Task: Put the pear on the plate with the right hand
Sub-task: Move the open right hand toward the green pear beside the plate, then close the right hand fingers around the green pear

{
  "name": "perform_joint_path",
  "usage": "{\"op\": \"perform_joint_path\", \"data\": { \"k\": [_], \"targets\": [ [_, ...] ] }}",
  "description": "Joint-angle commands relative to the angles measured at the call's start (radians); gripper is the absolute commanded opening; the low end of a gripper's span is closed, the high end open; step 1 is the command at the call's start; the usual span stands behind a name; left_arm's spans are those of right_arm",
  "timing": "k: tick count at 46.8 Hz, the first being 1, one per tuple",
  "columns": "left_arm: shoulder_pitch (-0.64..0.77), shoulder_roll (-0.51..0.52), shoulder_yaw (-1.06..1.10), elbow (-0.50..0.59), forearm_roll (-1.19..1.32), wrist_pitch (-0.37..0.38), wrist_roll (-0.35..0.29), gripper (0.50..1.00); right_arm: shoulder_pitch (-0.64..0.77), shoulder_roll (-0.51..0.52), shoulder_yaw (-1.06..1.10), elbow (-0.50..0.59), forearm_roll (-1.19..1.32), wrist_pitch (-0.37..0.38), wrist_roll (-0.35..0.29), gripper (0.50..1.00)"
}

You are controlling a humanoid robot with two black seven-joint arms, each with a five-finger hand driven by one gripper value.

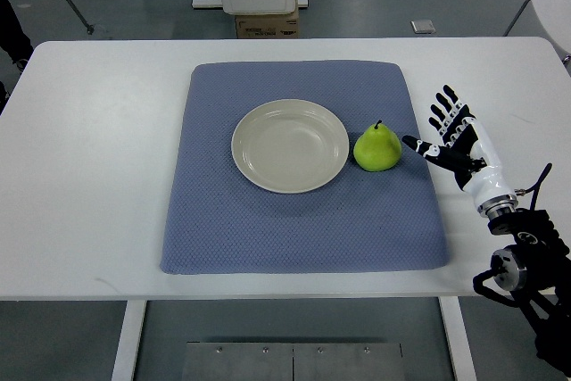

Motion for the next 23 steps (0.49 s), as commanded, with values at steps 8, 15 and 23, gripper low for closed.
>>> {"op": "perform_joint_path", "data": {
  "k": [8, 15, 23],
  "targets": [
    [-0.001, 0.000, 0.000, 0.000, 0.000, 0.000, 0.000, 1.000, 0.029, -0.002, -0.064, -0.001, -0.041, -0.027, 0.034, 0.998],
    [-0.001, 0.000, 0.000, 0.000, 0.000, 0.000, 0.000, 1.000, 0.042, -0.002, -0.115, -0.004, -0.064, -0.040, 0.060, 0.998],
    [0.001, 0.000, 0.000, 0.000, 0.000, 0.000, 0.000, 1.000, 0.064, -0.002, -0.176, -0.018, -0.087, -0.080, 0.083, 0.998]
  ]
}}
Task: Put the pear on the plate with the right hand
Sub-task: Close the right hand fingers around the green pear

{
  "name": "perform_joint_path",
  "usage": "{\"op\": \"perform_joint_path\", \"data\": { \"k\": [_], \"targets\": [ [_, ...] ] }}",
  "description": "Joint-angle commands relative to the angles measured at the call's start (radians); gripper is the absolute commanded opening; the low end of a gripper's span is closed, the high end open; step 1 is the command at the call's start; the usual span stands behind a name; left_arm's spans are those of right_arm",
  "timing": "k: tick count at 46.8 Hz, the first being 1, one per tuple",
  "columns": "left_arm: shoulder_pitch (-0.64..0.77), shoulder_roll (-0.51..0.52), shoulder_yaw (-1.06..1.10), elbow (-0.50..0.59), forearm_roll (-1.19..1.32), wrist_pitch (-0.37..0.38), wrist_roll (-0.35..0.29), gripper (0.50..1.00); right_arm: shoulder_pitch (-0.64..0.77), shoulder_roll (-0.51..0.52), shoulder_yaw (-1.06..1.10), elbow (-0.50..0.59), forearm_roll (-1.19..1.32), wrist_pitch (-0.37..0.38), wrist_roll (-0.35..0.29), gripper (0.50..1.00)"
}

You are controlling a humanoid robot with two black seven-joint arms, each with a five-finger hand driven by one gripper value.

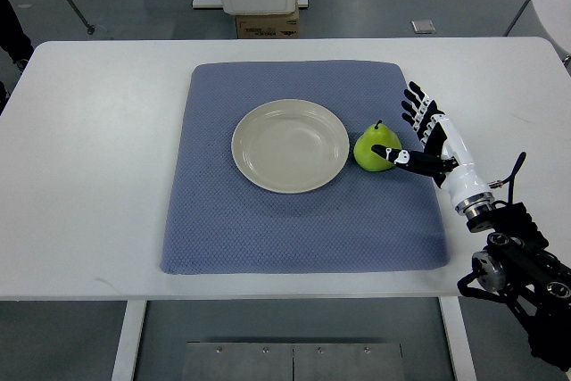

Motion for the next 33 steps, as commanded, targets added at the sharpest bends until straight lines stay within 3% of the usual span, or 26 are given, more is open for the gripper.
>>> {"op": "perform_joint_path", "data": {
  "k": [1, 33],
  "targets": [
    [0.001, 0.000, 0.000, 0.000, 0.000, 0.000, 0.000, 1.000, 0.014, 0.001, -0.020, -0.010, -0.005, -0.011, 0.005, 0.998],
    [0.000, 0.000, 0.000, 0.000, 0.000, 0.000, 0.000, 1.000, 0.079, 0.025, -0.136, -0.143, -0.005, -0.053, 0.076, 0.991]
  ]
}}
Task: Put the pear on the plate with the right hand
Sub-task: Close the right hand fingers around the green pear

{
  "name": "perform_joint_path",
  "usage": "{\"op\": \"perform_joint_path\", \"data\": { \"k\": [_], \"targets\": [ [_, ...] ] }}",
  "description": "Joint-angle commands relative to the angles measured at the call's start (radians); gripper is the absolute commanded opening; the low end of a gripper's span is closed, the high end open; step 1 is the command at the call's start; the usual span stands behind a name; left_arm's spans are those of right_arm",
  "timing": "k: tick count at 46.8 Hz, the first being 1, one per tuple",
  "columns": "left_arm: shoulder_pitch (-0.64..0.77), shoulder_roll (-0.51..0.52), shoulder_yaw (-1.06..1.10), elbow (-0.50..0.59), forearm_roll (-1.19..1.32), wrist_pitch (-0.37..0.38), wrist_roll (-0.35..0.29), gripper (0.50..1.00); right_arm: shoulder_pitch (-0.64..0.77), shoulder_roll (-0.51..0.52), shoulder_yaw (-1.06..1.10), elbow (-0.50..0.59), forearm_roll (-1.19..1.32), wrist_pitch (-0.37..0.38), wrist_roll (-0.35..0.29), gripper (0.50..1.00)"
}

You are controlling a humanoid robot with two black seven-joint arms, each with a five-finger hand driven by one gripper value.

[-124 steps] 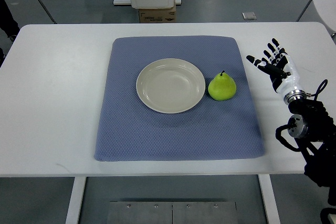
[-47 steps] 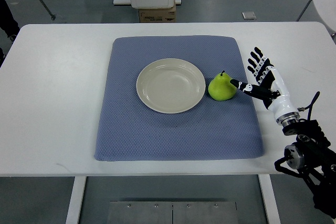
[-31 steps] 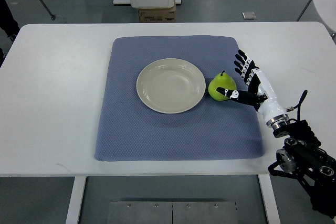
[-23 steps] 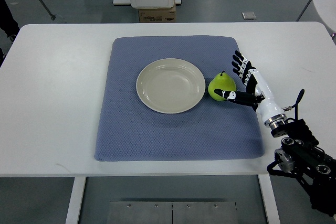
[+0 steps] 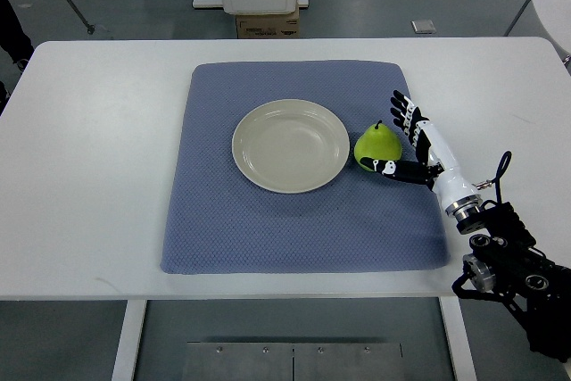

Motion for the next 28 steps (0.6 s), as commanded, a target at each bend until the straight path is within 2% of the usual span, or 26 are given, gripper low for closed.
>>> {"op": "perform_joint_path", "data": {
  "k": [1, 20, 23, 28],
  "targets": [
    [0.001, 0.000, 0.000, 0.000, 0.000, 0.000, 0.000, 1.000, -0.001, 0.009, -0.003, -0.008, 0.000, 0.000, 0.000, 0.991],
    [0.000, 0.000, 0.000, 0.000, 0.000, 0.000, 0.000, 1.000, 0.013, 0.017, -0.052, -0.028, 0.000, -0.043, 0.000, 0.987],
    [0.001, 0.000, 0.000, 0.000, 0.000, 0.000, 0.000, 1.000, 0.013, 0.019, -0.052, -0.028, 0.002, -0.043, 0.000, 0.970],
    [0.001, 0.000, 0.000, -0.001, 0.000, 0.000, 0.000, 1.000, 0.013, 0.023, -0.055, -0.028, 0.000, -0.048, 0.000, 0.914]
  ]
}}
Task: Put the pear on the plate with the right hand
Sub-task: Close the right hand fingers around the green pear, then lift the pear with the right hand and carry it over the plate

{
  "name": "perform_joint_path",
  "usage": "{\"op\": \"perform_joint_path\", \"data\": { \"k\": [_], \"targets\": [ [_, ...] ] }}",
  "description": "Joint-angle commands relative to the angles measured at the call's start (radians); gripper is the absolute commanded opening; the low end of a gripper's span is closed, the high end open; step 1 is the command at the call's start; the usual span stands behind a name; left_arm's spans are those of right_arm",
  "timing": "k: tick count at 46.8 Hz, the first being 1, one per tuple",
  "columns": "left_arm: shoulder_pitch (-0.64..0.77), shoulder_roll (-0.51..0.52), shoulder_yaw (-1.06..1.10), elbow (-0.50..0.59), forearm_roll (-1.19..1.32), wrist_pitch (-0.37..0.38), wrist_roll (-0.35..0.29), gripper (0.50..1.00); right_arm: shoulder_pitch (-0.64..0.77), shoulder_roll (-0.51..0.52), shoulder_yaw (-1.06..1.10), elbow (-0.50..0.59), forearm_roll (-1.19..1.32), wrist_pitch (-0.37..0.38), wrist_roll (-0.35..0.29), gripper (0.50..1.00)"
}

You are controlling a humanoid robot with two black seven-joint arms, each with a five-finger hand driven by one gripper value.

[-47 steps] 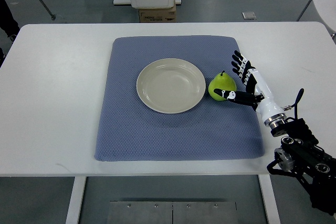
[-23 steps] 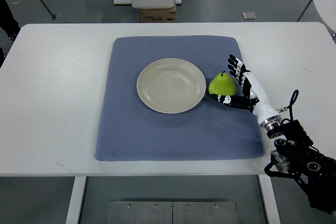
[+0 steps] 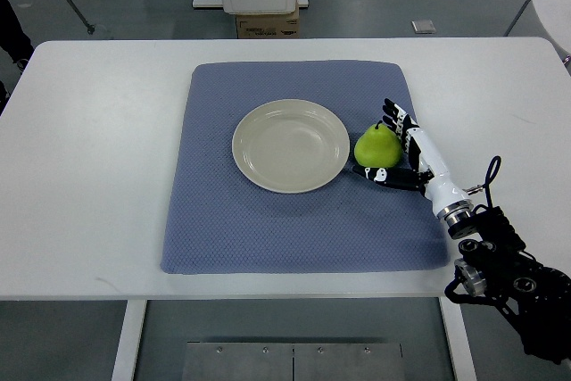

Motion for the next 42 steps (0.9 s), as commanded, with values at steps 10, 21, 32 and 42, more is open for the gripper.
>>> {"op": "perform_joint_path", "data": {
  "k": [10, 21, 32, 42],
  "targets": [
    [0.001, 0.000, 0.000, 0.000, 0.000, 0.000, 0.000, 1.000, 0.000, 0.008, -0.033, -0.001, 0.000, -0.021, 0.000, 0.818],
    [0.001, 0.000, 0.000, 0.000, 0.000, 0.000, 0.000, 1.000, 0.005, 0.017, -0.036, -0.029, 0.005, -0.021, 0.000, 0.500],
    [-0.001, 0.000, 0.000, 0.000, 0.000, 0.000, 0.000, 1.000, 0.021, 0.019, -0.027, -0.032, 0.013, -0.021, 0.000, 0.500],
    [-0.001, 0.000, 0.000, 0.000, 0.000, 0.000, 0.000, 1.000, 0.090, 0.008, -0.019, -0.029, 0.033, -0.021, -0.033, 0.500]
  ]
}}
